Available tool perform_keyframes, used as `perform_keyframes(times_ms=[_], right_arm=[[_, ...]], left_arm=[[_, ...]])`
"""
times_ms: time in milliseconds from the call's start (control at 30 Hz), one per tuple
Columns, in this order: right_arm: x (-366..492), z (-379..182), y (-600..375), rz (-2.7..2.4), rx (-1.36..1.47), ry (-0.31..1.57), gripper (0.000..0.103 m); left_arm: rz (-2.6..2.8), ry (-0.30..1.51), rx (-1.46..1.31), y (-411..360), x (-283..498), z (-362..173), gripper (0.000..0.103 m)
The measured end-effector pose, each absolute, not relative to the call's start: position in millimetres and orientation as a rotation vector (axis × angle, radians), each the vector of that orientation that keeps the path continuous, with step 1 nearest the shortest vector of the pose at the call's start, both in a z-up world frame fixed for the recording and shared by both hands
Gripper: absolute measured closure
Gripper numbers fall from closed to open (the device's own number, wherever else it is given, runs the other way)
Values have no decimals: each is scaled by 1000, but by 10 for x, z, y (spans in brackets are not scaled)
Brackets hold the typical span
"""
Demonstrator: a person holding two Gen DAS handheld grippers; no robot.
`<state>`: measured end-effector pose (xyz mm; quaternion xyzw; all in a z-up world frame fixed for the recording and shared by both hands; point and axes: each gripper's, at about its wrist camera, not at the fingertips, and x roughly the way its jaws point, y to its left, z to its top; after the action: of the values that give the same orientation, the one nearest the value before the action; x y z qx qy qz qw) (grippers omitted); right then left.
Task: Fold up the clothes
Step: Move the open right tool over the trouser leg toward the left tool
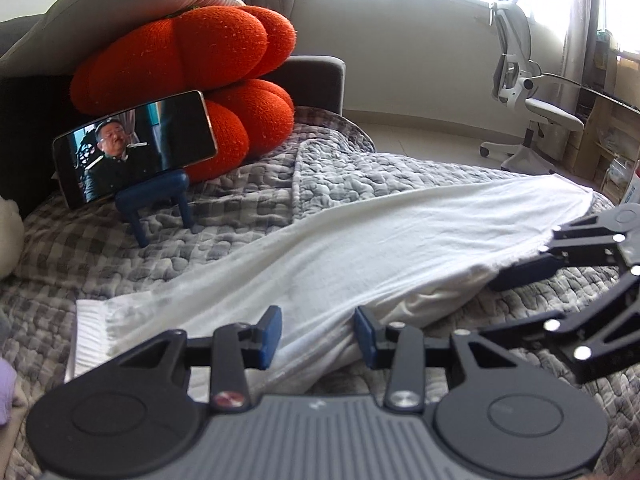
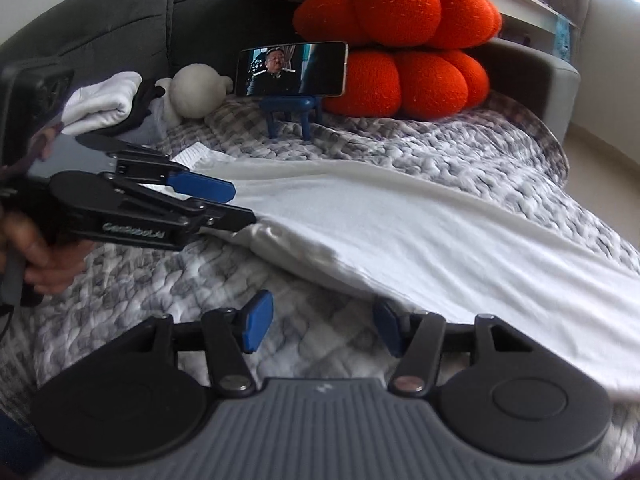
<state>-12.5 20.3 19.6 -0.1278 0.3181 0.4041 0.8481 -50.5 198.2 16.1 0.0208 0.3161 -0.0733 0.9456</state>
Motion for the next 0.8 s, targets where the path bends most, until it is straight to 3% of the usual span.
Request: perform_keyframes(times_ms=[267,600,800], right_arm=[[-183,305,236,856,-345,589,43],[-21,335,136,885,-180,641,42],[-58,312,231,934,-226,639,39]], left_arm=[[-149,650,37,2045,-580,139,61],[-151,652,62,2054,-717,120,61],[-156,646,52,2054,-772,115,61]])
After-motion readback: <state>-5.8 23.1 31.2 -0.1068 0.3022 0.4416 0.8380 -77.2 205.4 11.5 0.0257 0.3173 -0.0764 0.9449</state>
